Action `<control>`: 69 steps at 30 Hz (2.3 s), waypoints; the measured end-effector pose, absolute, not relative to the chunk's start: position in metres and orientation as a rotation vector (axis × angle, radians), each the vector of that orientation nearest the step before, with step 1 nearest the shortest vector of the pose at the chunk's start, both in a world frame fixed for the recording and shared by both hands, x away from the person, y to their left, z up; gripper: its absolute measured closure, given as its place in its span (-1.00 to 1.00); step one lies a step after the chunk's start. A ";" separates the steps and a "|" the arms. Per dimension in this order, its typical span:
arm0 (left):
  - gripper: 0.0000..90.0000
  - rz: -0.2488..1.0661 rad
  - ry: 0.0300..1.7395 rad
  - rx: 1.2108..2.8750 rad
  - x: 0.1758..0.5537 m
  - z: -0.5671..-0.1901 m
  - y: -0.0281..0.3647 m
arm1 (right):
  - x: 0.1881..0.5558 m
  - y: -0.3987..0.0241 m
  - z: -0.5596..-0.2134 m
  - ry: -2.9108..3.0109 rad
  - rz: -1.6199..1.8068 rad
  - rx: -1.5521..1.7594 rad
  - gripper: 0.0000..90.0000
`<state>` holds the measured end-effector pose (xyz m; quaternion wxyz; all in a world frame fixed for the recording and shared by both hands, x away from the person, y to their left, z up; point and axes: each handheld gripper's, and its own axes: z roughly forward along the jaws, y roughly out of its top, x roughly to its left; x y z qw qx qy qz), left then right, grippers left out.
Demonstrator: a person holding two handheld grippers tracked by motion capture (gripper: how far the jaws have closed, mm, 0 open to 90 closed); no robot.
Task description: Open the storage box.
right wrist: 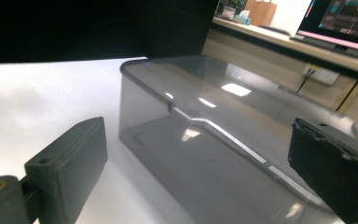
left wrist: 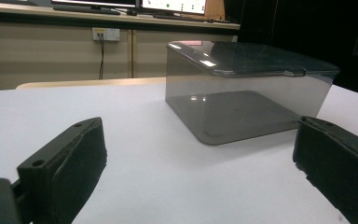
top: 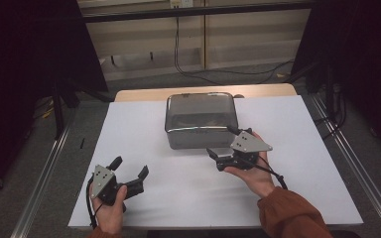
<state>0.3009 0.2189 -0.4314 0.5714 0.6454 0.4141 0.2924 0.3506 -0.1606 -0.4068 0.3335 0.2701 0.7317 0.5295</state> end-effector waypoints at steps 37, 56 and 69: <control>-0.94 0.697 0.981 1.550 0.301 -0.432 0.224 | 0.361 -0.111 -0.420 1.803 0.594 -0.016 -0.33; -0.93 0.690 0.964 1.572 0.302 -0.432 0.223 | 0.367 -0.104 -0.434 1.807 0.442 -0.119 0.30; -0.93 0.696 0.954 1.568 0.303 -0.431 0.222 | 0.367 -0.101 -0.433 1.797 0.413 -0.149 0.69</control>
